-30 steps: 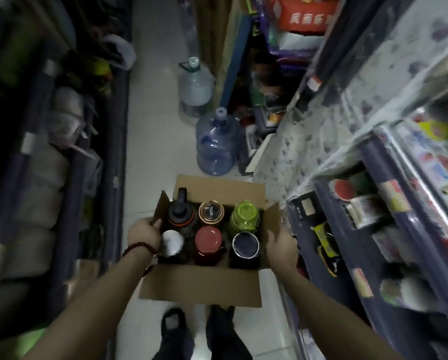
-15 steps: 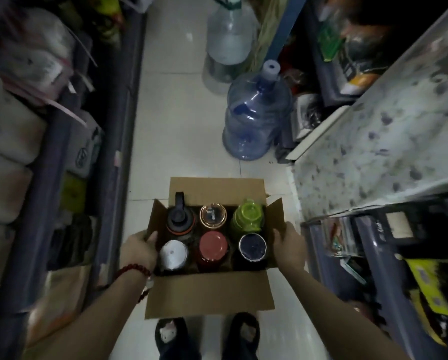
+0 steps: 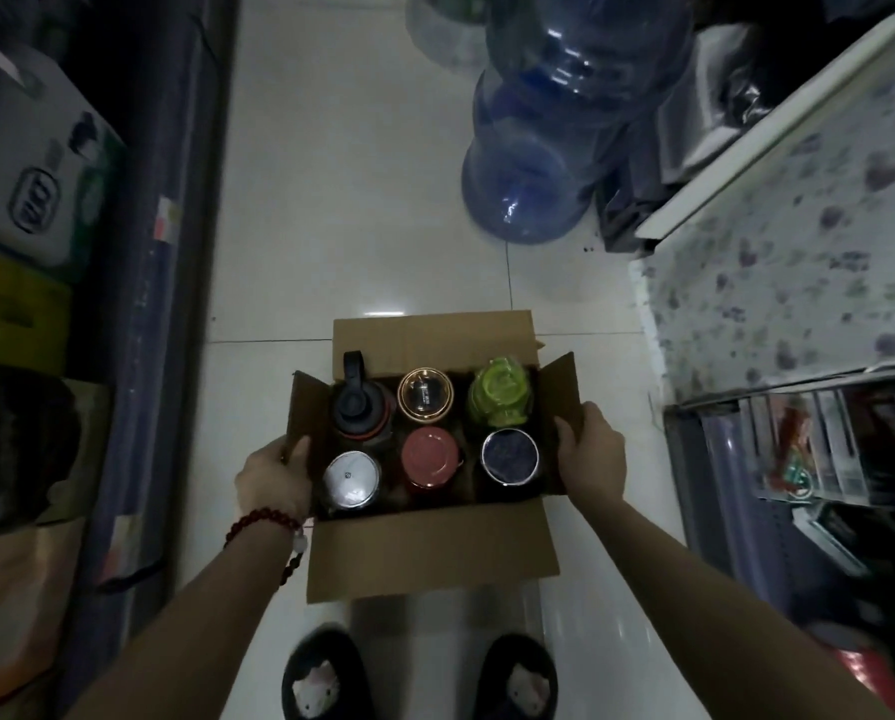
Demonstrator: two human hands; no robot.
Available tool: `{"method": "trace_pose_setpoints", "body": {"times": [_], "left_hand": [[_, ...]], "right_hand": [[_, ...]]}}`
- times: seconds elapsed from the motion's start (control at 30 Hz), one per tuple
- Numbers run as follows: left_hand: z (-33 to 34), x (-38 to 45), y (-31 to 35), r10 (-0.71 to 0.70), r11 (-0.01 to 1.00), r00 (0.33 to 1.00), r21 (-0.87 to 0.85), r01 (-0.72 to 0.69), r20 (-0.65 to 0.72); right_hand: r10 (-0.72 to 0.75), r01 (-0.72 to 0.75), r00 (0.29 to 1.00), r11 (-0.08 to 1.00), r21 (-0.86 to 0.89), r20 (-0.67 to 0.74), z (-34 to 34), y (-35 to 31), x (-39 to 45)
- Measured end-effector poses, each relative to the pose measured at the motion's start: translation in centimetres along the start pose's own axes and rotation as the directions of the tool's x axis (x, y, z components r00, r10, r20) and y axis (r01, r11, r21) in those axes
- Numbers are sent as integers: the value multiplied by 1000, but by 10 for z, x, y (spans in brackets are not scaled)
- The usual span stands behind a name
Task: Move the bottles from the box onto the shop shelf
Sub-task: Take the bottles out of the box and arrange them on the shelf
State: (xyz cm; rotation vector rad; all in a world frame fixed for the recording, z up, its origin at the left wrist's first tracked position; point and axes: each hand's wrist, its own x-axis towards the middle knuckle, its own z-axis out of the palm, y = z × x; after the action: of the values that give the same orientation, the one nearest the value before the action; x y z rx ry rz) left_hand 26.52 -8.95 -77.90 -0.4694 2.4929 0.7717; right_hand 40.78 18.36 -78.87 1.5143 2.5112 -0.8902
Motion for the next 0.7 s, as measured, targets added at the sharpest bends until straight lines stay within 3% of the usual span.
{"method": "trace_pose_setpoints", "body": {"times": [0.3,0.47,0.57,0.7], "left_hand": [[22,28,-32,62,997,998,-52,-63,-32],[18,38,-38,12,1000,1000,2,-12,-3],[10,25,-20,138,988,988,78,-132,-66],[-2,-7,12,418,893,905,216,-395,-75]], "right_hand": [[-29,33,996,998,49,-81,25,33,10],[69,-75,996,989,128,47,17,53,16],[103,-110,993,982,151,57,0,49,16],[-82,89,994,991,100,-68,-23,21,-9]]}}
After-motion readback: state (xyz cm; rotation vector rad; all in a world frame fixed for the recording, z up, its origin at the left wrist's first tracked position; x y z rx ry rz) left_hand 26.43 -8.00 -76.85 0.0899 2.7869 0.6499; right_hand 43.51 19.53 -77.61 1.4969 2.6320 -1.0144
